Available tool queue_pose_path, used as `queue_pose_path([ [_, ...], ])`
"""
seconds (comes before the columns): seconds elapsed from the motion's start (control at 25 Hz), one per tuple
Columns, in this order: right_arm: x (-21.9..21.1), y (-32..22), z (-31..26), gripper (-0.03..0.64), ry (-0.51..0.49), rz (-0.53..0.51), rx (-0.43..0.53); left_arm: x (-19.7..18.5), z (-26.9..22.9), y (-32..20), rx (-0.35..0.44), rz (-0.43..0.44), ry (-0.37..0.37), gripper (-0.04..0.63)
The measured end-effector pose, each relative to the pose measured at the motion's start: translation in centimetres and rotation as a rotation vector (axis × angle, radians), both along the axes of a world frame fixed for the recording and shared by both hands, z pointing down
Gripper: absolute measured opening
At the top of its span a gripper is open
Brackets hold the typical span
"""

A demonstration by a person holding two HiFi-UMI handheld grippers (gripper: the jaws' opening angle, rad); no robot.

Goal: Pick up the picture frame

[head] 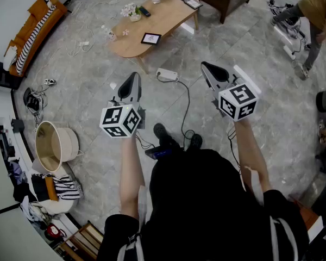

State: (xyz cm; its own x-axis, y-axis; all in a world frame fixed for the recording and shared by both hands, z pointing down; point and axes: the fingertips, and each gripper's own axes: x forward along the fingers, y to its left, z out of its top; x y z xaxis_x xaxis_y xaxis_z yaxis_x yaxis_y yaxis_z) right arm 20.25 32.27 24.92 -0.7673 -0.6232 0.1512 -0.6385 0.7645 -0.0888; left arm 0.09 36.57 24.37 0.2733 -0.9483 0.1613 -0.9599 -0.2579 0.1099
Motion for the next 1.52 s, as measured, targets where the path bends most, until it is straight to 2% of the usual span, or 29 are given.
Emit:
queue_pose_path([
  [0.48,1.5,3.6,-0.7,0.014,-0.021,-0.006,0.007,1.7,-0.4,3.2,-0.009,0.005,0.002,0.012],
  [0.92,2.3,3.5,2.3,0.014,-0.011,0.016,-0.049,1.7,1.6,3.3,-0.063,-0.010,-0.008,0.012],
  [1.16,1.0,0.8,4.6,0.014,0.002,0.020,-0.089,-0.1,3.5,0.0,-0.072,-0.016,-0.004,0.012],
  [1.52,-2.9,-7.6,1.9,0.014,0.025,0.031,-0.050,-3.9,3.0,-9.1,-0.047,0.023,-0.024,0.012],
])
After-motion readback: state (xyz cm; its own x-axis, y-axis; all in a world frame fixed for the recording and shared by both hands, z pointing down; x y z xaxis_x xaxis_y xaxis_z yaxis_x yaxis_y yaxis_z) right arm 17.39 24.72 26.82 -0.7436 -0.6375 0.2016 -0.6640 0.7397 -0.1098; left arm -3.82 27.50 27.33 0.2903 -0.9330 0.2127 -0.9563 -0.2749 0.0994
